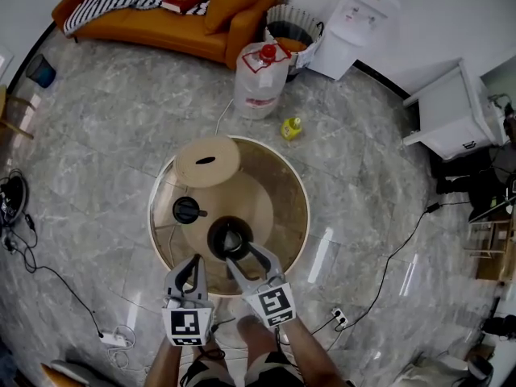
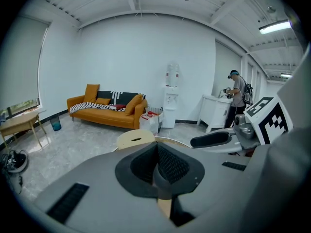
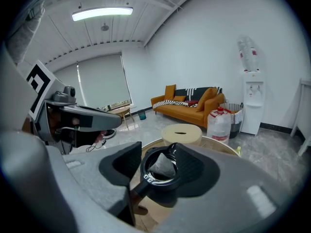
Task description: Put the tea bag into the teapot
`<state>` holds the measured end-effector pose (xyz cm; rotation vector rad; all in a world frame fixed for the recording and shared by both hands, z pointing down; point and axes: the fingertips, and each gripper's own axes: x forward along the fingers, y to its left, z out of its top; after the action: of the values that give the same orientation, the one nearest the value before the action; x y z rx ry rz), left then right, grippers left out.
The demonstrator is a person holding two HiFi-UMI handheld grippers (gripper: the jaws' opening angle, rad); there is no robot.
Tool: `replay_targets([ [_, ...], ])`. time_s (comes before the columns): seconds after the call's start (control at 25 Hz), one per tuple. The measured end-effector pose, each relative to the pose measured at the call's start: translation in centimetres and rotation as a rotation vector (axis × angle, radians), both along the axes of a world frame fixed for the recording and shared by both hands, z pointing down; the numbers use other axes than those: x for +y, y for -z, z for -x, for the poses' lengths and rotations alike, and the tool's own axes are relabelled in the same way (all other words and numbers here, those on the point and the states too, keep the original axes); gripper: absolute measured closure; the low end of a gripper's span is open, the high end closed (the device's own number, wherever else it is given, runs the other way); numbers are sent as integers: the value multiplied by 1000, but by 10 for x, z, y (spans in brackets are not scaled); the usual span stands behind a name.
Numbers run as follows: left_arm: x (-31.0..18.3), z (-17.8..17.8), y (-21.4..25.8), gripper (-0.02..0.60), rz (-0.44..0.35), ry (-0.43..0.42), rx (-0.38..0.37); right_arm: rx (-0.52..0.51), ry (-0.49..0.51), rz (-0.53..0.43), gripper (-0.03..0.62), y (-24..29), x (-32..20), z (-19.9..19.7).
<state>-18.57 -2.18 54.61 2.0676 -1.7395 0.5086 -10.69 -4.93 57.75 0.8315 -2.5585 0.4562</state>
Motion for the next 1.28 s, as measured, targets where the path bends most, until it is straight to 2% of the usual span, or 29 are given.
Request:
replay_targets([
  [0.28, -13, 2, 58, 566, -80, -33, -11, -47, -64, -66, 376, 58, -9, -5],
  [0.56, -13, -2, 149, 566, -178, -74, -40, -76, -129, -140, 379, 145, -6, -20],
  [0.64, -11, -3, 176, 566, -211, -89, -50, -75, -143, -174, 425, 173, -4, -26],
  [1.0, 26, -23, 292, 566, -308, -163, -64, -77, -248, -313, 535, 303, 35, -68],
  [1.28, 69, -28, 334, 566, -340, -218, -60, -66, -360, -371, 591, 357, 85, -92],
])
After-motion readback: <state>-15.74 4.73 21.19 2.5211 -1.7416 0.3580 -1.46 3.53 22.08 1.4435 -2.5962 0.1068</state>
